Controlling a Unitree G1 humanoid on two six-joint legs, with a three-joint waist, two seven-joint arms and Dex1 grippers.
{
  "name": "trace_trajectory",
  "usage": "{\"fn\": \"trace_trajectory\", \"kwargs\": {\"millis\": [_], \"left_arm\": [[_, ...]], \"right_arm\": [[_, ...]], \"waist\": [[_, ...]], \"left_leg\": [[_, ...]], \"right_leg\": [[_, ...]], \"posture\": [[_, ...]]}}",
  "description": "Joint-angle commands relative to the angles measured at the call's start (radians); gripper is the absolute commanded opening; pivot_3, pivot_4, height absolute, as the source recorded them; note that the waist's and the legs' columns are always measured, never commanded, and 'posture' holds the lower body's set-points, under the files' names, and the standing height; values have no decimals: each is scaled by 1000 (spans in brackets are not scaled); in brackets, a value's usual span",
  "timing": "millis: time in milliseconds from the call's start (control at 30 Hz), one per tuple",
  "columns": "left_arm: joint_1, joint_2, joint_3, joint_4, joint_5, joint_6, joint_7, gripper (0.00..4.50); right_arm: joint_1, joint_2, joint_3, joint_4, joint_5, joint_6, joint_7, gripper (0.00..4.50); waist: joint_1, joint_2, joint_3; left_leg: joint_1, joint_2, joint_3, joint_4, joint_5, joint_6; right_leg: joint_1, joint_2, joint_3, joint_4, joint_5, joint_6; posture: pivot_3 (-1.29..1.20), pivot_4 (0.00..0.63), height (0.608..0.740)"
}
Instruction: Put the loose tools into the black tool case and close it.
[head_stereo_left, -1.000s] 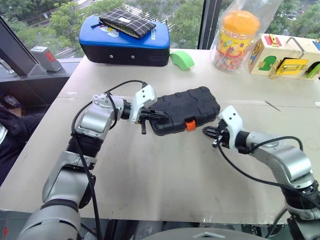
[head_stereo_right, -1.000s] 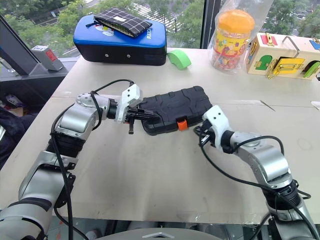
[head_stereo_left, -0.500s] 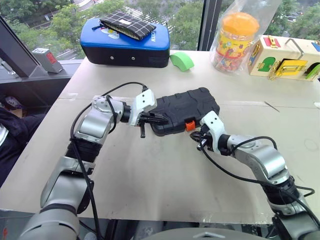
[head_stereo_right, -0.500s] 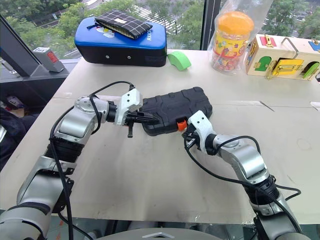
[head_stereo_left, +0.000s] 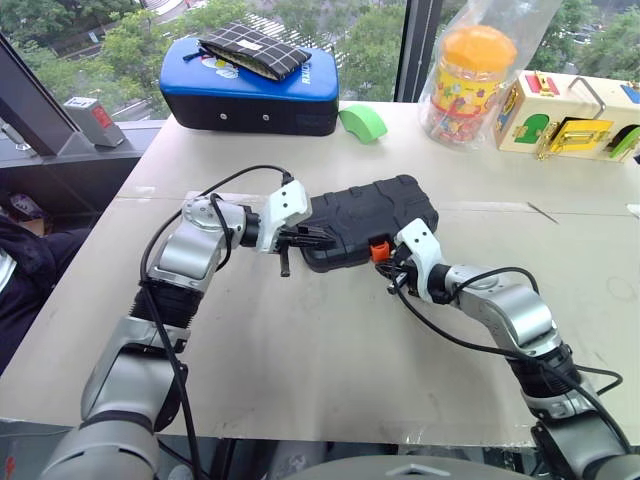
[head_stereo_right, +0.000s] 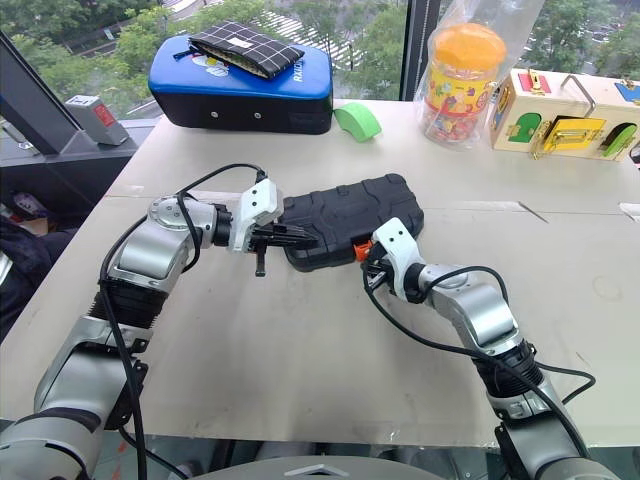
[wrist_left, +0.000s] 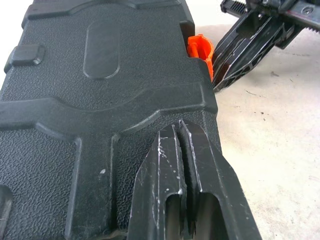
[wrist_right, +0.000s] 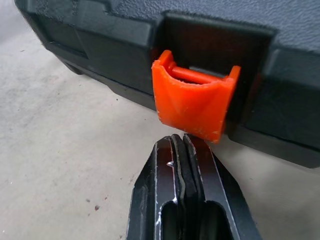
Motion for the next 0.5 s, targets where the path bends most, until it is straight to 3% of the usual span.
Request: {"fn": "trace_trajectory", "kwargs": {"millis": [33,500], "left_arm": [[46,5,-40,48,43,16,-2,56],[62,3,-34,47,49,12,2,56]], "right_arm": [[-33,20,-22,-5,-16,-44,-16,0],[32,-57,-47,-188,58,62,48,0]], "waist": [[-1,0,0],[-3,1,-1]], "left_leg": [[0,0,0,0,0,0],[0,0,0,0,0,0]], "right_leg": [[0,0,0,0,0,0],[0,0,0,0,0,0]], "posture": [[0,150,740],[0,150,740]]}}
